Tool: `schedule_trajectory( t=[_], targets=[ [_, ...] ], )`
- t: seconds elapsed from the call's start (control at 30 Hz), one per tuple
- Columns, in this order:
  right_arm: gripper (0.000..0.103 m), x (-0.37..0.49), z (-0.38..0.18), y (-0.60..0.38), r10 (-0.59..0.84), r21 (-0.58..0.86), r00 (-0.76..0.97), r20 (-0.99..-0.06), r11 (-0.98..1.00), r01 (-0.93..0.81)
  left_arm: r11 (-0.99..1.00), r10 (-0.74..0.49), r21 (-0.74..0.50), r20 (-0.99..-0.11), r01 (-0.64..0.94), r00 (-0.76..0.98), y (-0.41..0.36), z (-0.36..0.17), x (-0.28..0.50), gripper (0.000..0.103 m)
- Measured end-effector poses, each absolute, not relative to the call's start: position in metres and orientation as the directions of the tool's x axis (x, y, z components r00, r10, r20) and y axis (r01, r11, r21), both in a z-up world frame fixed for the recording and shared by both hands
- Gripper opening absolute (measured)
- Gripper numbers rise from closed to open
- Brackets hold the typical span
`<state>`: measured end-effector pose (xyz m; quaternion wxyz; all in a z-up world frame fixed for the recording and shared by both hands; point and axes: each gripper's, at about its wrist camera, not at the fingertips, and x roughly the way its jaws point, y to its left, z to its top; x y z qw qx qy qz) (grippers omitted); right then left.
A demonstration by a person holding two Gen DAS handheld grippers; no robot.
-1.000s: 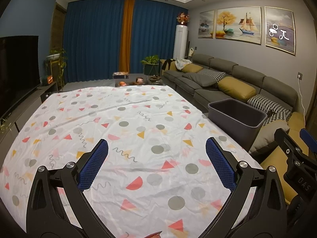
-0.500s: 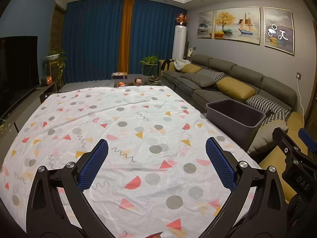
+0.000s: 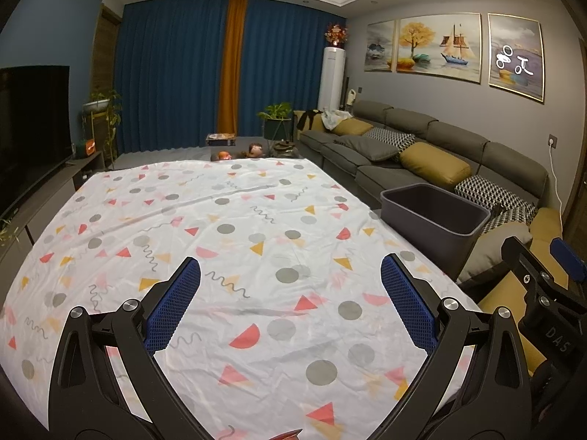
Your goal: Collect trash
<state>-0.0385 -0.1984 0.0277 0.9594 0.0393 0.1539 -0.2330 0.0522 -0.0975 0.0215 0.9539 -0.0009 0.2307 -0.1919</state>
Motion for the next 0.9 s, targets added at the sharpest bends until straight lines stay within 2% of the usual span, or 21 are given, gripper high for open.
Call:
schedule_trajectory(
  t=[0.9],
  targets=[
    [0.097,-0.0352,0.0283,-0.1958,-0.433,0.002,0.847,-0.309,0.89,0.456,0.926,-0.368,-0.091,-0.438,0.367,0.82,-0.0981,0.0225,0.0504,0.097]
  ],
)
